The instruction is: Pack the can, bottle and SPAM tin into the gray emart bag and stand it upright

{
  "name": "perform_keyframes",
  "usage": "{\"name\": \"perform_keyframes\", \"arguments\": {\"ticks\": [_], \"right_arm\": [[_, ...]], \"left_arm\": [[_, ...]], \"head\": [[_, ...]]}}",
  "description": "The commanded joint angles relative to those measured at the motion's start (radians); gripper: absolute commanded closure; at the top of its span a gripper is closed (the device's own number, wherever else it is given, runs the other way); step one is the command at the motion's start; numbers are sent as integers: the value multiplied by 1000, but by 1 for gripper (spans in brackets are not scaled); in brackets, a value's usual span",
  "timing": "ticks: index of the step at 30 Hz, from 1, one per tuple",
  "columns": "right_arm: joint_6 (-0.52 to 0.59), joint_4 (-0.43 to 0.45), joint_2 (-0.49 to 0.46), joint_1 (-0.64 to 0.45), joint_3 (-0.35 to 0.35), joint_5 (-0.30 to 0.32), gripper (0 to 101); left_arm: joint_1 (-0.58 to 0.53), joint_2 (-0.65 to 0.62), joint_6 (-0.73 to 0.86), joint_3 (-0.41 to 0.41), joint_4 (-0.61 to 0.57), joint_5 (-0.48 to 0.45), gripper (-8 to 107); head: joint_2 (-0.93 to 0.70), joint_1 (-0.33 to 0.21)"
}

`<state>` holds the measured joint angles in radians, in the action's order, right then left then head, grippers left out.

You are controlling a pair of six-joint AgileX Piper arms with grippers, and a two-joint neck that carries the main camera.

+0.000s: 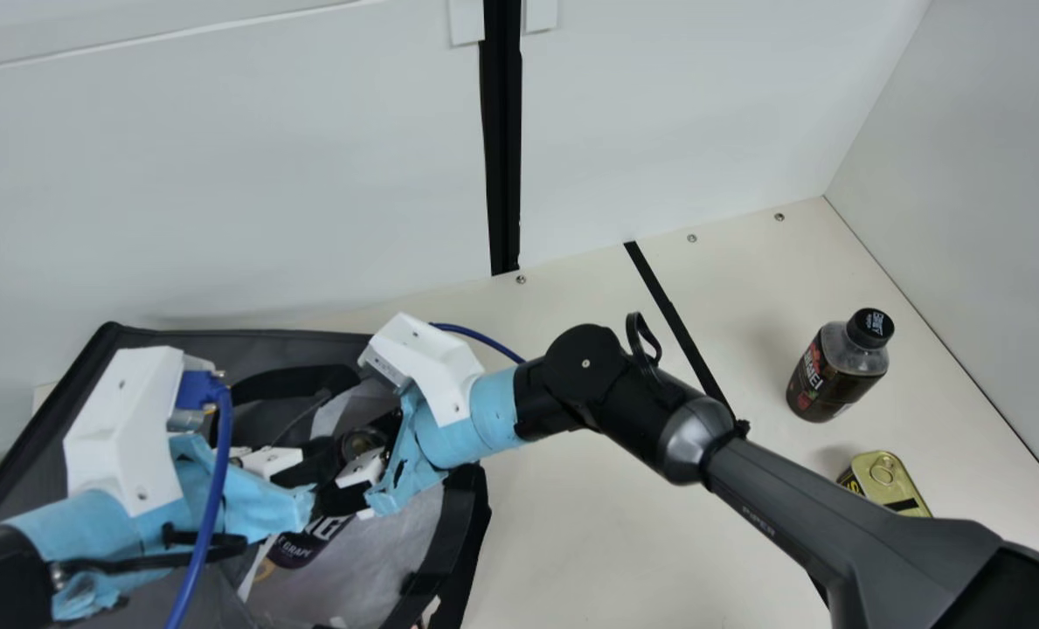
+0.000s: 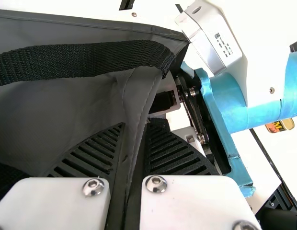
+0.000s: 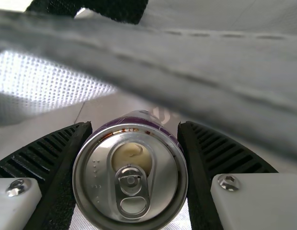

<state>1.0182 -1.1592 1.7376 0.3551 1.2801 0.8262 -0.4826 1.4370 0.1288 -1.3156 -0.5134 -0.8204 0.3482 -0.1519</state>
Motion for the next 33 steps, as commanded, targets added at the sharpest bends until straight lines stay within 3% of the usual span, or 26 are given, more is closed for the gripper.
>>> {"name": "perform_keyframes", "arguments": {"ticks": [1, 23, 26, 33], "right_arm": [[0, 0, 0, 0, 0, 0, 101], [0, 1, 0, 0, 0, -1, 101], [-26, 18, -34, 6, -16, -1, 101], [-34, 37, -46, 6, -16, 4, 78]], "left_arm": [[0, 0, 0, 0, 0, 0, 107], [0, 0, 0, 0, 0, 0, 107], [0, 0, 0, 0, 0, 0, 107], [0, 0, 0, 0, 0, 0, 107]], "head": [[1, -23], [1, -23], [1, -23], [1, -23]]}}
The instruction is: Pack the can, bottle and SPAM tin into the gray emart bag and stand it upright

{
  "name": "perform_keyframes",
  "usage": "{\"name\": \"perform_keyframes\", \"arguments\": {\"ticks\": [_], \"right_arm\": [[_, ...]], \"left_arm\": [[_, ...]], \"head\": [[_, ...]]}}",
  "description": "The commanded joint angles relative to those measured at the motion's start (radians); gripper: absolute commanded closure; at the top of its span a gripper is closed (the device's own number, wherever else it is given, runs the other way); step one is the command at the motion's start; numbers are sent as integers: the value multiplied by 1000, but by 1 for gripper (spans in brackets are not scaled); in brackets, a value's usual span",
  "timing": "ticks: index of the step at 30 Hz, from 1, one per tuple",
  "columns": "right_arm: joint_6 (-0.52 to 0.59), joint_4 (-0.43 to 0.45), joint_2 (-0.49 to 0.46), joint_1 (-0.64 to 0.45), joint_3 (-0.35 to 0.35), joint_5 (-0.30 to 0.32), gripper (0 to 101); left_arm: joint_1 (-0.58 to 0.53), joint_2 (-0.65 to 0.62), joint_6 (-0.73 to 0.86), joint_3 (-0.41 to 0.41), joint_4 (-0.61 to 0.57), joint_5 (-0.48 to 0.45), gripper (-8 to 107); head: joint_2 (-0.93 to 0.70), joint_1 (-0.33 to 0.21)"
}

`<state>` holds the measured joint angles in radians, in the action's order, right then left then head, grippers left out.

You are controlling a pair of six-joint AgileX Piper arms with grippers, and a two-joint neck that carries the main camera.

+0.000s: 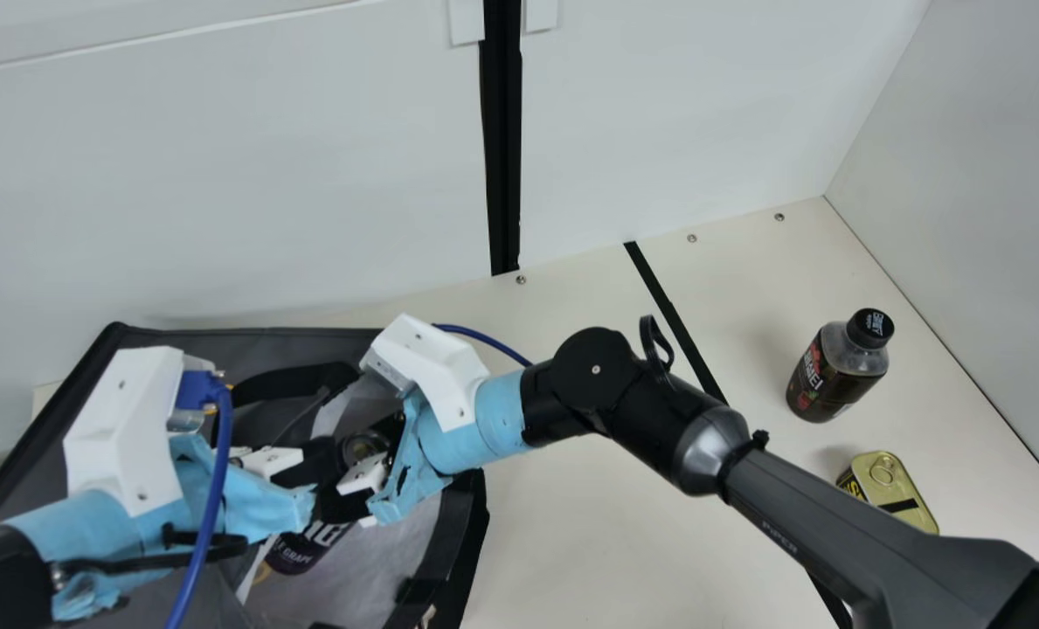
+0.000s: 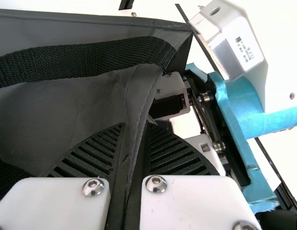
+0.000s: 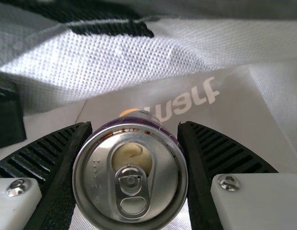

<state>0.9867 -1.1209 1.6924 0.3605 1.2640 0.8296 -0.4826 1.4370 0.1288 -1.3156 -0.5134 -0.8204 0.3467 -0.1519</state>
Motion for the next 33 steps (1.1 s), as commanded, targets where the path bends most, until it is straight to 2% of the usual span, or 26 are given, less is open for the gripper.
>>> {"name": "perform_keyframes", "arguments": {"ticks": [1, 21, 33], "right_arm": [[-2, 0, -3, 0, -1, 1, 75], [-11, 26, -62, -14, -39, -1, 8], [-38, 63, -134, -27, -74, -2, 6]], "left_arm": [[0, 0, 0, 0, 0, 0, 107], [0, 0, 0, 0, 0, 0, 107], [0, 0, 0, 0, 0, 0, 107]], "head": [[2, -23], [2, -23], [2, -23]]}}
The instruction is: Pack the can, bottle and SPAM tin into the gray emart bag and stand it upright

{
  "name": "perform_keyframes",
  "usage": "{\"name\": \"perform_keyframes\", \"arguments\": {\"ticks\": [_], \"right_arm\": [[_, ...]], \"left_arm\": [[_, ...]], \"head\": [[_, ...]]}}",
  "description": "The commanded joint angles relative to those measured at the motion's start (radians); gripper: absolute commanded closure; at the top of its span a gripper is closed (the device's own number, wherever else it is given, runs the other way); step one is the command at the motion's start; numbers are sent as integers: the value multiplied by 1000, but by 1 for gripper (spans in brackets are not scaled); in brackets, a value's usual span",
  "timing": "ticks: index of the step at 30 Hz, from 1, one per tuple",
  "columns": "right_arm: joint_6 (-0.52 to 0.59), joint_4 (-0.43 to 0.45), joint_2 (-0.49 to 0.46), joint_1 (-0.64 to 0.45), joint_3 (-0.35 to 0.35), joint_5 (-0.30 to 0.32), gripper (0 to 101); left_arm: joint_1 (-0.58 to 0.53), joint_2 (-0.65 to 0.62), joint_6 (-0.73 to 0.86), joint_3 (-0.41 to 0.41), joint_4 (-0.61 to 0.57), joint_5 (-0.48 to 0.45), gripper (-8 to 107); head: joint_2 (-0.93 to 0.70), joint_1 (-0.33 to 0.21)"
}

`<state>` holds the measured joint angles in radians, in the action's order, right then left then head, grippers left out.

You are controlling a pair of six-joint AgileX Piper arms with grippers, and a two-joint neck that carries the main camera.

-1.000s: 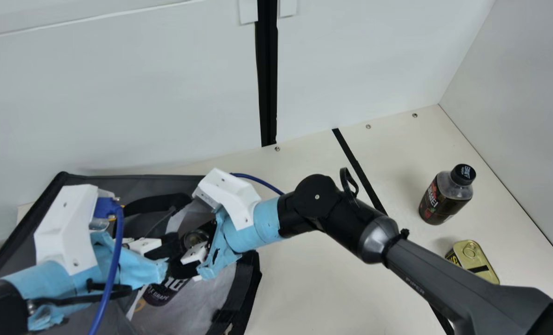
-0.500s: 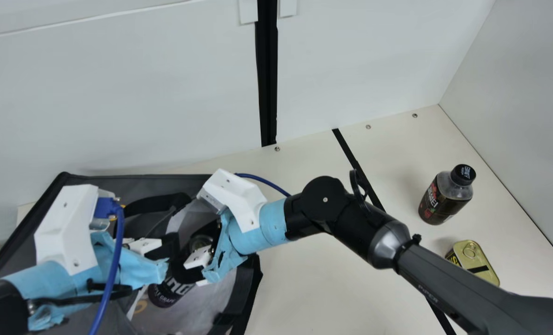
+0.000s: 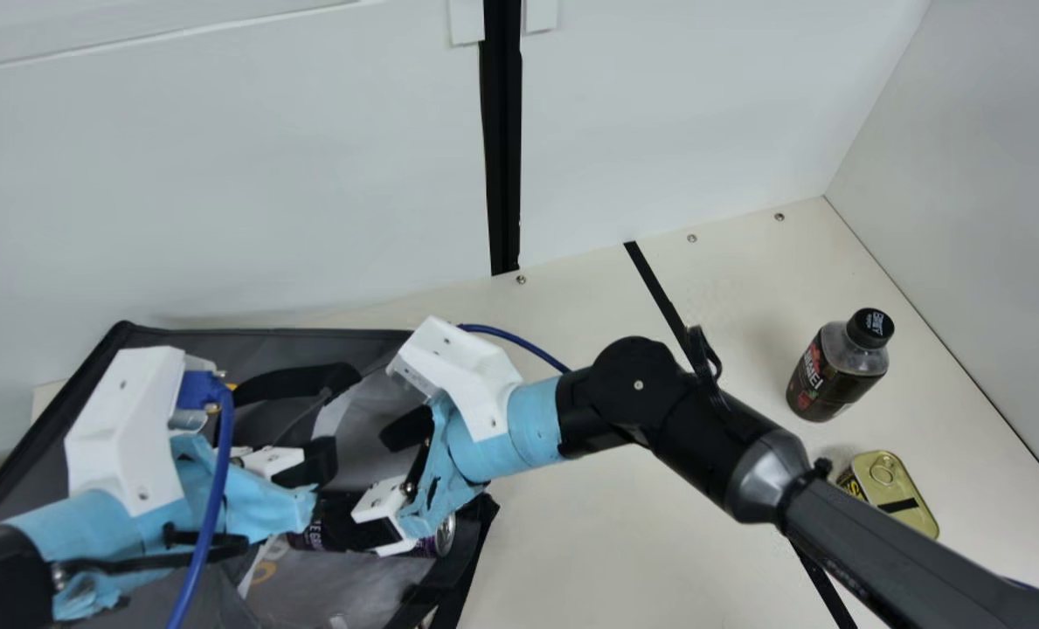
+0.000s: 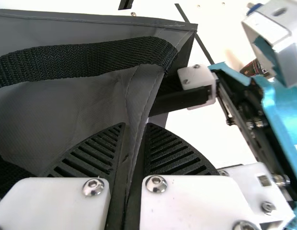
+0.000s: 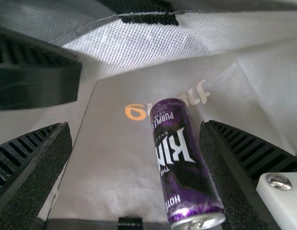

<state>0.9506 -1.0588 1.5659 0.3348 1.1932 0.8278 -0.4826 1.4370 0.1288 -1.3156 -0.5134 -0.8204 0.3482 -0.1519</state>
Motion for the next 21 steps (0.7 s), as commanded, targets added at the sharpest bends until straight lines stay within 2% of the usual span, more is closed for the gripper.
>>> {"name": "perform_keyframes", "arguments": {"ticks": [1, 21], "right_arm": [[-6, 6, -15, -4, -7, 0, 6], [-140, 153, -235, -110, -99, 44, 6]], "left_arm": [[0, 0, 0, 0, 0, 0, 107], [0, 0, 0, 0, 0, 0, 107]], "head": [[1, -23], [1, -23]]}}
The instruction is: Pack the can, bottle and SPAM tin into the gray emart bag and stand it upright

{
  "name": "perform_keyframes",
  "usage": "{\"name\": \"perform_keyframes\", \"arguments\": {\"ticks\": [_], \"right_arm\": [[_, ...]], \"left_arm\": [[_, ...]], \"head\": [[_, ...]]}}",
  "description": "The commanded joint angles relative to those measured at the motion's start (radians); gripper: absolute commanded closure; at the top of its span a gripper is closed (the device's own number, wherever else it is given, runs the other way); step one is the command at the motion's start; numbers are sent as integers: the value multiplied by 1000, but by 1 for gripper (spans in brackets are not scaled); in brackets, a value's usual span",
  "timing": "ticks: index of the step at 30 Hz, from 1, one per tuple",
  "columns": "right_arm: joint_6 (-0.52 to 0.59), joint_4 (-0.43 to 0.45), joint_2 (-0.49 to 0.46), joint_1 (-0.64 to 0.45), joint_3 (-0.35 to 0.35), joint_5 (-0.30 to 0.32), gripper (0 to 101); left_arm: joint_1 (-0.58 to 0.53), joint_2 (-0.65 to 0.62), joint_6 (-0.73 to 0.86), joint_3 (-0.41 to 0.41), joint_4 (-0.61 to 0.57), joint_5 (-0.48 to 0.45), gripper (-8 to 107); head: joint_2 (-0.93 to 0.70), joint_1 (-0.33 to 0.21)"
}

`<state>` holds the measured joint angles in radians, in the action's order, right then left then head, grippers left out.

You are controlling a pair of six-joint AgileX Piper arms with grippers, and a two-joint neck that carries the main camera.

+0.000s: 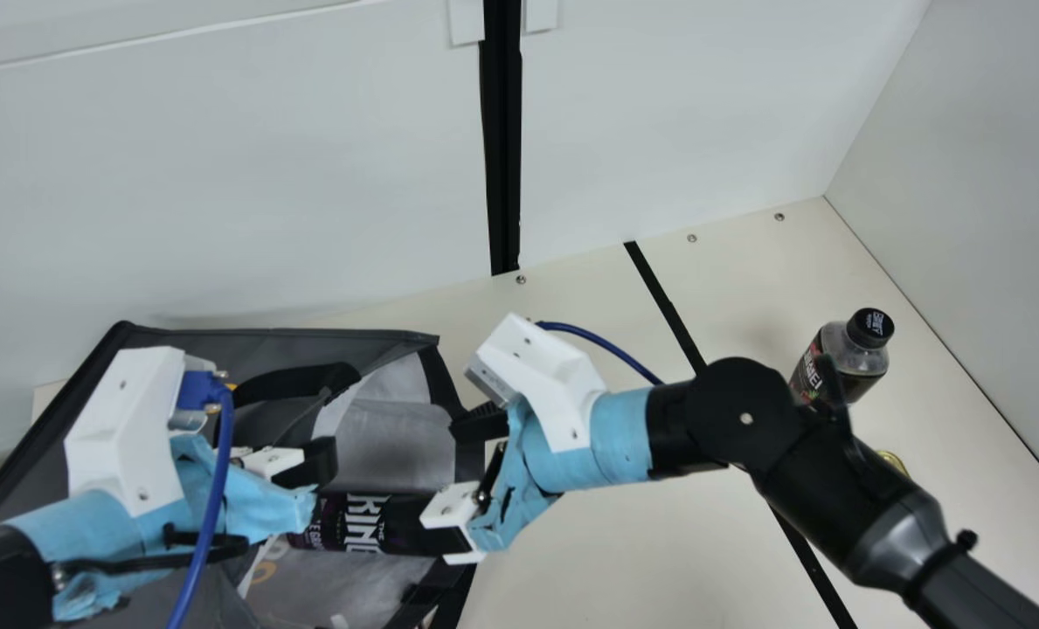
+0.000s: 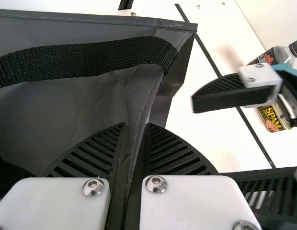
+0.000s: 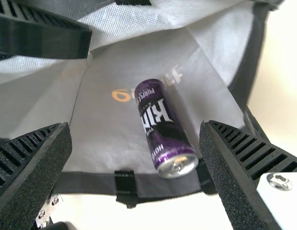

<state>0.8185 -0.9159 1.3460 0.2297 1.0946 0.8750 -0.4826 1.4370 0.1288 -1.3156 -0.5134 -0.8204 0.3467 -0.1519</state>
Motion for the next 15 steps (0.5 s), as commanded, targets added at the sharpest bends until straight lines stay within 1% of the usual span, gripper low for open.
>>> {"name": "perform_keyframes", "arguments": {"ticks": [1, 15], "right_arm": [[-17, 20, -28, -12, -3, 0, 6], [-157, 172, -189, -121, -6, 63, 6]], "left_arm": [[0, 0, 0, 0, 0, 0, 107], [0, 0, 0, 0, 0, 0, 107]], "head": [[2, -23], [2, -23]]}}
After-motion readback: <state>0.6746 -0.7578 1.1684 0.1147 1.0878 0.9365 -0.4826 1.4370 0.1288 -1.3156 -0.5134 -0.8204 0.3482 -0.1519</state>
